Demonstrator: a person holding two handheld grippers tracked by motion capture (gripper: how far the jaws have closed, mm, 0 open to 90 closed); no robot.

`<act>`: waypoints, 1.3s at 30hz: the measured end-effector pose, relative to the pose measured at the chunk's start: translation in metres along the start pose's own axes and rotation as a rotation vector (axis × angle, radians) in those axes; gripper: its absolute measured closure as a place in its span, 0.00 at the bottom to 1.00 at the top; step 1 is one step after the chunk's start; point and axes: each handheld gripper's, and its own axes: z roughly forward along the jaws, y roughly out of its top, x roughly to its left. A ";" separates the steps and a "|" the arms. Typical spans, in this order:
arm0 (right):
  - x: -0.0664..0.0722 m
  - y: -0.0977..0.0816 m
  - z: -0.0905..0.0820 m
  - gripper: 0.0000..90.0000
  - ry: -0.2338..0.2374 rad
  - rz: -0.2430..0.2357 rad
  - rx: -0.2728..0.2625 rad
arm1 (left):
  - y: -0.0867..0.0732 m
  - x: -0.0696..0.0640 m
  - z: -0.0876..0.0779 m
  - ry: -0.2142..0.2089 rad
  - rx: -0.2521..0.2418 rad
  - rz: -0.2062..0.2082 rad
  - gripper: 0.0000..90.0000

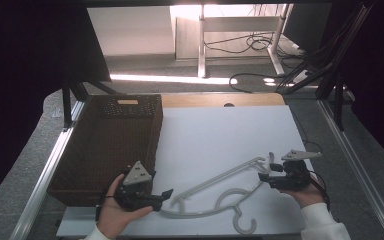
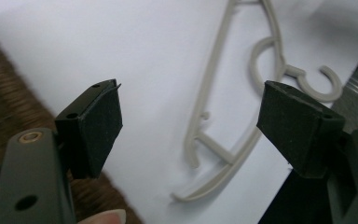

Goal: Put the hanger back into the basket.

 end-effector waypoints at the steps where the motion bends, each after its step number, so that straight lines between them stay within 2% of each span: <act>1: 0.000 0.000 0.000 0.40 0.000 0.000 0.000 | 0.002 -0.004 0.004 -0.011 0.012 0.014 0.24; 3: -0.001 0.000 -0.001 0.39 -0.009 0.007 -0.001 | 0.005 -0.011 0.013 -0.030 0.034 0.036 0.24; 4: -0.002 0.000 -0.002 0.39 -0.013 0.011 -0.002 | 0.008 -0.019 0.023 -0.052 0.057 0.063 0.24; 5: -0.002 0.000 -0.002 0.39 -0.013 0.011 -0.002 | 0.008 -0.019 0.023 -0.052 0.057 0.063 0.24; 9: -0.002 0.000 -0.003 0.39 -0.018 0.015 -0.009 | 0.013 -0.031 0.041 -0.100 0.102 0.098 0.25; 14: -0.003 0.000 -0.002 0.39 -0.026 0.015 -0.003 | 0.016 -0.041 0.060 -0.155 0.152 0.126 0.30; 23: -0.002 -0.001 -0.001 0.39 -0.027 0.014 -0.002 | 0.018 -0.056 0.094 -0.224 0.269 0.211 0.41; 31: -0.003 -0.001 -0.001 0.39 -0.030 0.014 0.001 | 0.020 -0.061 0.119 -0.243 0.362 0.267 0.47; 39: -0.004 -0.001 -0.002 0.39 -0.035 0.018 0.000 | 0.019 -0.064 0.132 -0.242 0.409 0.297 0.54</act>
